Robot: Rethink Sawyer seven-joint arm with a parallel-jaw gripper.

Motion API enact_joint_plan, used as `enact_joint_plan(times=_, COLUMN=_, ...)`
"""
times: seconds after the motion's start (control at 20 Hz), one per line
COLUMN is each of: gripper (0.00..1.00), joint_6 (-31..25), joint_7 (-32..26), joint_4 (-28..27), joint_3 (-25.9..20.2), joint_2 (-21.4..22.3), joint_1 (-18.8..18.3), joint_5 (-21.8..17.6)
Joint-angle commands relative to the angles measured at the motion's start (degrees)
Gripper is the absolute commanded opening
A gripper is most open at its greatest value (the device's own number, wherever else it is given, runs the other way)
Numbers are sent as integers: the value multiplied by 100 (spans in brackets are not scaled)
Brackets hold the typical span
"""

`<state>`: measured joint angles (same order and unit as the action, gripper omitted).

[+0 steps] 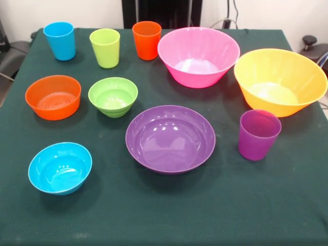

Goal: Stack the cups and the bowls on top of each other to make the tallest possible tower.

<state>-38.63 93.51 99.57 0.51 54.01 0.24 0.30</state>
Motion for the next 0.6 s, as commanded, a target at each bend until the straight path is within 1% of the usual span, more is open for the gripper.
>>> enact_joint_plan(times=0.05, gripper=100, joint_6=-856, joint_7=902, joint_4=-1243, joint_3=-173, joint_2=-1122, joint_1=-70, joint_5=-68)
enact_joint_plan(times=0.2, gripper=100, joint_6=-827, joint_7=1019, joint_4=-1370, joint_3=-136, joint_2=-1276, joint_1=-43, joint_5=-35)
enact_joint_plan(times=0.3, gripper=100, joint_6=-849, joint_7=1144, joint_4=-1556, joint_3=-69, joint_2=-1481, joint_1=-6, joint_5=-45)
enact_joint_plan(times=0.35, gripper=100, joint_6=-807, joint_7=1198, joint_4=-1636, joint_3=-52, joint_2=-1623, joint_1=-27, joint_5=-29)
enact_joint_plan(times=0.5, gripper=100, joint_6=-537, joint_7=1070, joint_4=-1734, joint_3=-166, joint_2=-1976, joint_1=-215, joint_5=17)
enact_joint_plan(times=0.6, gripper=100, joint_6=-468, joint_7=1041, joint_4=-1792, joint_3=-206, joint_2=-2163, joint_1=-298, joint_5=50)
